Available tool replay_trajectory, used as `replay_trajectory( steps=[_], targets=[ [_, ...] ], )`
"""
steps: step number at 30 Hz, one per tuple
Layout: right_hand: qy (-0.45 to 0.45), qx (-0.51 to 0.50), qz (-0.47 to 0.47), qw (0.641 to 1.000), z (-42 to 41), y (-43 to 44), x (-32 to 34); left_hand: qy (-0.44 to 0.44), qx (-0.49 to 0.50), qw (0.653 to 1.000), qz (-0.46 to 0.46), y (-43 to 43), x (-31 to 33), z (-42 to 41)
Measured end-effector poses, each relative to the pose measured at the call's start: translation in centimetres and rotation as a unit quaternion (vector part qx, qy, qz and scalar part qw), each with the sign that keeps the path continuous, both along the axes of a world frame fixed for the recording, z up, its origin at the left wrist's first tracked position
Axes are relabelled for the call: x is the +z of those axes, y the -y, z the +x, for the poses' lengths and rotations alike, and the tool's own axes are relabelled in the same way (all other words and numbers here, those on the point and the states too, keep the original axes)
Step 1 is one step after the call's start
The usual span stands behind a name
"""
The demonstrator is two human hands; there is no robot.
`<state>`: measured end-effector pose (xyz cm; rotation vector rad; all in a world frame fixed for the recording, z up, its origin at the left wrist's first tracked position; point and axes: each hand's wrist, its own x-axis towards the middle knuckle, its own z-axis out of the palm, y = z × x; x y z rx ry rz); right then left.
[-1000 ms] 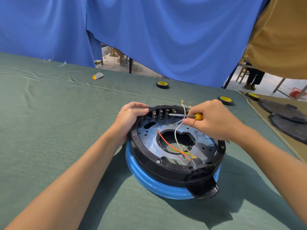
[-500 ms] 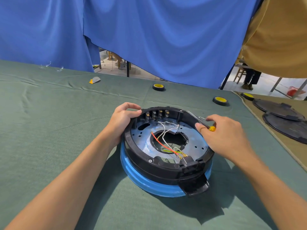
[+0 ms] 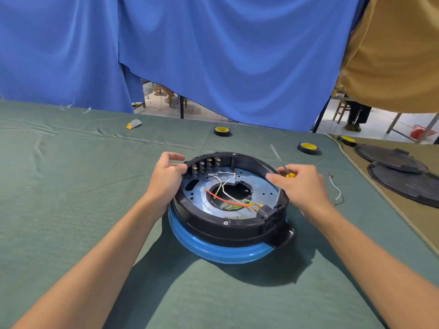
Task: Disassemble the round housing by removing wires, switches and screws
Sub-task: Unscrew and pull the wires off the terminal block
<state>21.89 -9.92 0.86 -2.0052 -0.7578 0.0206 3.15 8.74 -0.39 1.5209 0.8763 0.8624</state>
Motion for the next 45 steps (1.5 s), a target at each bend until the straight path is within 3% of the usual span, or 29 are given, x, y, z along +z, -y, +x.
replay_trajectory(
  steps=[3, 6, 12, 17, 21, 23, 25, 31, 37, 41, 45],
  targets=[
    [0.047, -0.041, -0.03, 0.998, 0.4, -1.0, 1.0, -0.077, 0.034, 0.993, 0.086, 0.2, 0.3, 0.2],
    [-0.014, -0.043, -0.043, 0.998, 0.1, -0.4, 1.4, -0.185, 0.038, 0.963, 0.195, -0.1, 1.1, 0.3],
    [0.023, -0.026, -0.078, 0.996, -2.3, 2.4, 0.1, -0.28, -0.07, 0.907, 0.307, -1.4, 3.5, 2.6],
    [0.036, -0.022, -0.106, 0.994, -1.9, 1.6, 0.4, -0.34, -0.129, 0.866, 0.344, -1.0, 3.5, 4.5],
    [0.015, 0.008, -0.102, 0.995, -0.4, 0.4, 1.2, -0.412, -0.095, 0.825, 0.375, 0.6, 3.0, 3.9],
    [0.037, 0.023, -0.112, 0.993, 0.1, -0.5, 1.6, -0.465, -0.066, 0.792, 0.39, 2.0, 2.6, 3.5],
    [0.081, 0.007, -0.128, 0.988, 0.2, -1.2, 2.0, -0.495, -0.038, 0.785, 0.371, 3.4, 2.6, 3.3],
    [0.108, -0.033, -0.16, 0.981, -0.6, -0.1, 1.9, -0.506, -0.01, 0.779, 0.371, 3.6, 2.8, 2.9],
    [0.076, -0.018, -0.147, 0.986, -0.9, 1.0, 1.3, -0.415, -0.121, 0.765, 0.478, 0.5, 3.9, 4.8],
    [0.03, 0.009, -0.119, 0.992, 0.1, 0.5, 1.8, -0.469, -0.164, 0.731, 0.468, 0.0, 3.1, 5.0],
    [-0.027, 0.049, -0.093, 0.994, 0.8, -0.6, 2.2, -0.523, -0.126, 0.712, 0.452, 1.4, 3.0, 4.3]
  ],
)
